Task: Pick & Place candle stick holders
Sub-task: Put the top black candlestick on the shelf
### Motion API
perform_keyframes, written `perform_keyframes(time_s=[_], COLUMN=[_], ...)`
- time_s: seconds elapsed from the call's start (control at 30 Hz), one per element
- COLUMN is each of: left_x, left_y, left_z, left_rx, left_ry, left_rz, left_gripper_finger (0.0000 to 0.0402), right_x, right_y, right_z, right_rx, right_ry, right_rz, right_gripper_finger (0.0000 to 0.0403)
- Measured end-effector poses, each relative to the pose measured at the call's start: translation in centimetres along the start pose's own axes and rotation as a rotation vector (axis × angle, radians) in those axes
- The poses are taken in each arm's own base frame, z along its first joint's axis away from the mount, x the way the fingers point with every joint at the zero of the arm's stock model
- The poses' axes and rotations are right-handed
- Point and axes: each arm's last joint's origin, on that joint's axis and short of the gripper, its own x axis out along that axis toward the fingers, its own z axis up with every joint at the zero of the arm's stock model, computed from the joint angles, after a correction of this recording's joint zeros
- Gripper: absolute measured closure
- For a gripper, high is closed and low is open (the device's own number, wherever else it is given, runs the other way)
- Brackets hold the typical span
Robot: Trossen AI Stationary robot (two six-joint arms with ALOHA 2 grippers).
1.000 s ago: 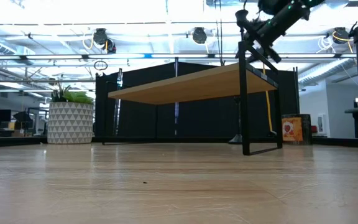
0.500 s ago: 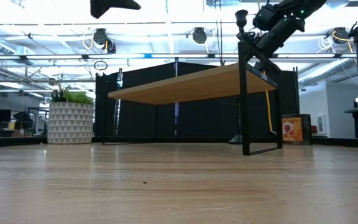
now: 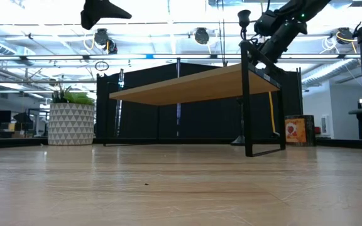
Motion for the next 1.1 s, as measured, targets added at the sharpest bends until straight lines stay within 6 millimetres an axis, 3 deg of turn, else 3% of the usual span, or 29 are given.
perform_keyframes(time_s=[0.6,0.97,1.1], left_x=[0.0,0.0,0.0], left_y=[0.0,0.0,0.0], left_z=[0.0,0.0,0.0], left_rx=[-0.027,-0.029,-0.029], left_ry=[0.012,0.012,0.012], left_rz=[-0.017,-0.017,-0.017], left_gripper_finger=[0.0167,0.0167,0.0167], right_x=[3.5,3.7,3.9], right_y=[-1.0,-1.4,-1.5], right_z=[0.1,0.2,0.1], right_rx=[0.013,-0.026,-0.031], right_ry=[0.076,0.059,0.066], right_rz=[-0.039,-0.094,-0.098], right_gripper_finger=[0.0239,0.024,0.0261])
